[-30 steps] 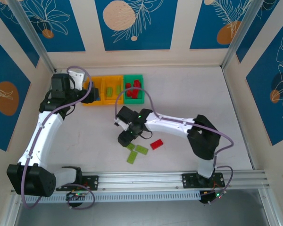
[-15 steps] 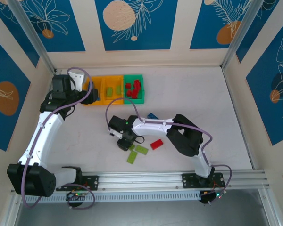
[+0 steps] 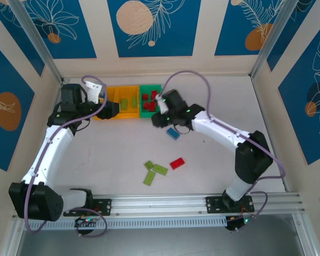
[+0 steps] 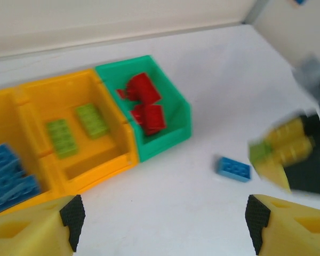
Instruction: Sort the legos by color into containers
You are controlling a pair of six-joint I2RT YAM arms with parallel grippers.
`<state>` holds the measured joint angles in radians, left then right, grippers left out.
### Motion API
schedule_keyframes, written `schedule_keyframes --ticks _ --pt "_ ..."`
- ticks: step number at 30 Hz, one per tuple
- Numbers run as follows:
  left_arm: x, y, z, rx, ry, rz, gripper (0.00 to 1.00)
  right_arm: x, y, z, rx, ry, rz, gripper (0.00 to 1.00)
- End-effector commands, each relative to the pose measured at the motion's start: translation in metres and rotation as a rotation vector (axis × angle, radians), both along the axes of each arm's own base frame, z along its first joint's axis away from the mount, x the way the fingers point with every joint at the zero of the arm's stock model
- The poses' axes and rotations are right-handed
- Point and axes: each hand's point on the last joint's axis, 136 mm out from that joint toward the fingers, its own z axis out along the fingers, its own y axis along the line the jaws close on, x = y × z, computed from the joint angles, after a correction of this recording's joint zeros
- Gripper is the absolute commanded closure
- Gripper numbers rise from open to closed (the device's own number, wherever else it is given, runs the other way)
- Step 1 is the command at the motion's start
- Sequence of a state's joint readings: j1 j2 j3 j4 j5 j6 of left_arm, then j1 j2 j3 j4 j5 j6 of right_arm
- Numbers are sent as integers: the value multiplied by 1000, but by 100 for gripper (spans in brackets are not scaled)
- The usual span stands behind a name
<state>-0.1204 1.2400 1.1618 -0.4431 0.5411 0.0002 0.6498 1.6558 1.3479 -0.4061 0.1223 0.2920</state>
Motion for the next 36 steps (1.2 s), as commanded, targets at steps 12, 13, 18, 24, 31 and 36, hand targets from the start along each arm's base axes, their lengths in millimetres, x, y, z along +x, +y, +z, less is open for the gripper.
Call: schedule_keyframes --ticks 12,13,18,24,31,36 --pt "-26 -53 -9 54 11 -152 18 132 103 -9 19 -143 61 66" --pt "-23 -45 -11 83 13 -104 17 138 110 -17 5 -144 69 66" --pt "-18 -22 -14 130 -12 35 10 160 142 -40 -32 -176 151 62" --pt "-9 -2 -11 125 -32 187 1 155 152 -23 -68 -247 216 38" --pt "-2 -5 -5 80 -19 203 0 128 129 34 -32 -212 201 37" --pt "-2 -21 1 11 5 141 0 99 73 76 80 -129 88 37"
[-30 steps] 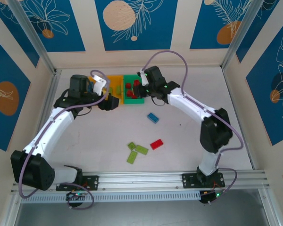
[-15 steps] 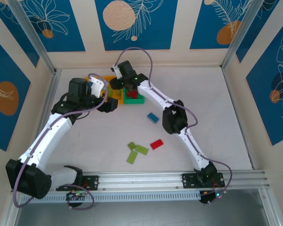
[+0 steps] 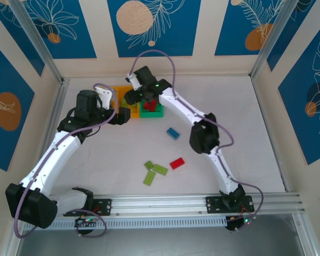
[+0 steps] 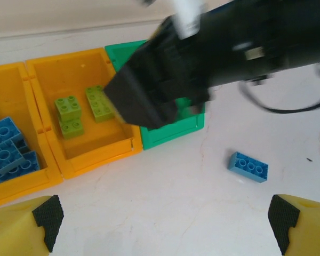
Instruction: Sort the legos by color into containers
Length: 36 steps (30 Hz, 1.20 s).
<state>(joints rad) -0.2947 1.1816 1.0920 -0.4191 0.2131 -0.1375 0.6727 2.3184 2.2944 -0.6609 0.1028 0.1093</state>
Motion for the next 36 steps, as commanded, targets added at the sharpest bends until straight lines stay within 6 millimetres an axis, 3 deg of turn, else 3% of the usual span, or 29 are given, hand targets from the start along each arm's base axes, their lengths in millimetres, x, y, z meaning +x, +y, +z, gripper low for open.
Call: schedule_keyframes --ticks 1,6,11,15,17,20,23,30,36 --pt "5 -15 20 -91 -19 -49 0 -22 -46 77 166 -2 -86 37" --pt "0 -51 17 -114 20 -162 0 -63 -125 81 260 57 -276 34" --pt "-6 -104 -4 -31 77 -273 0 -107 -214 43 278 160 -553 30" --pt "-9 -147 -40 53 159 -345 0 -149 -287 9 303 268 -857 24" --pt "-7 -167 -63 86 192 -369 0 -172 -313 -6 292 322 -978 21" --pt "0 -190 -98 159 250 -377 0 -197 -326 -14 272 343 -1015 17" --pt "6 -209 -129 270 274 -414 0 -208 -329 -15 269 345 -1012 13" --pt "16 -231 -177 461 268 -458 0 -212 -333 -20 207 362 -1017 6" --pt "4 -233 -214 578 356 -540 0 -208 -332 -29 160 397 -1029 2"
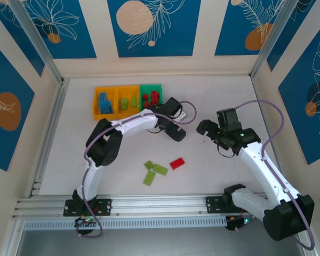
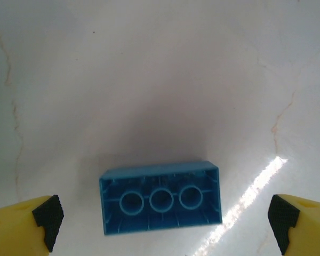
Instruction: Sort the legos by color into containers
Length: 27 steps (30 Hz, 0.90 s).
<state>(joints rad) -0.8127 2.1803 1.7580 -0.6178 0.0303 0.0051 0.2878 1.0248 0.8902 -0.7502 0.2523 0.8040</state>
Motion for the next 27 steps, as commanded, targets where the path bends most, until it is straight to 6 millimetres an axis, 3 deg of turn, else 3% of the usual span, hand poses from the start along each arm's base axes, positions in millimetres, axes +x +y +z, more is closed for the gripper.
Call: schedule_keyframes --ticks 1,8,14,17,22,27 --pt "-9 9 -20 117 38 -59 0 0 -3 -2 -28 38 -17 2" --pt "-14 4 -39 110 97 -31 5 2 4 -7 -16 70 0 1" --pt "-13 7 -36 117 82 -34 32 2 11 -7 4 75 33 1" --pt "-10 7 -23 99 51 -39 41 2 13 -6 1 76 44 1" --pt "-1 9 18 11 -12 -8 43 5 22 3 16 51 78 1" --pt "19 34 69 -93 -64 81 43 13 67 24 174 -33 242 2"
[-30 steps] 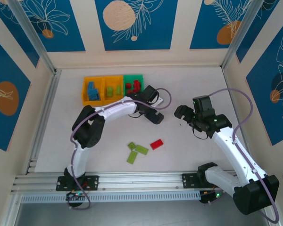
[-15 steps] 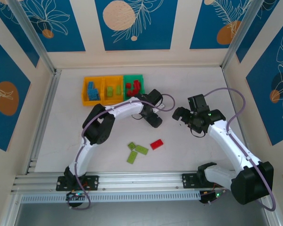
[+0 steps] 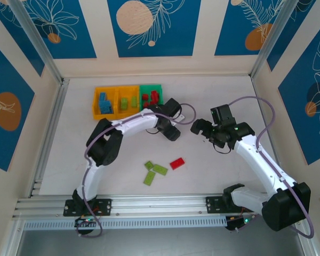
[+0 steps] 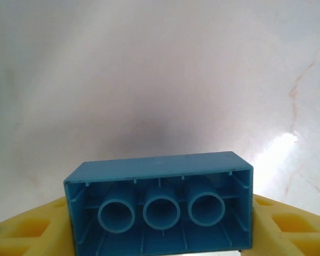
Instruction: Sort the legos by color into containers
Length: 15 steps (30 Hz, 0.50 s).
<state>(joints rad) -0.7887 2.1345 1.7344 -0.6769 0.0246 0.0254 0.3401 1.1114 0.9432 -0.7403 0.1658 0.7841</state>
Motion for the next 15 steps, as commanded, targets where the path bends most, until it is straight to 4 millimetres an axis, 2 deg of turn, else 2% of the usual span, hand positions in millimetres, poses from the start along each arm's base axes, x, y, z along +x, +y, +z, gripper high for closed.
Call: schedule_keyframes --ticks 1,4,7,11,15 --pt "26 20 69 -150 -85 97 43 8 44 28 156 -85 151 2" --pt "43 51 96 -223 -103 191 43 11 71 46 239 -138 237 2" --pt "65 97 118 -275 -118 321 41 13 93 61 285 -173 301 2" --pt "96 183 126 -291 -137 547 38 15 107 62 284 -169 344 2" --pt "118 276 116 -239 -132 818 39 15 113 54 282 -134 350 2"
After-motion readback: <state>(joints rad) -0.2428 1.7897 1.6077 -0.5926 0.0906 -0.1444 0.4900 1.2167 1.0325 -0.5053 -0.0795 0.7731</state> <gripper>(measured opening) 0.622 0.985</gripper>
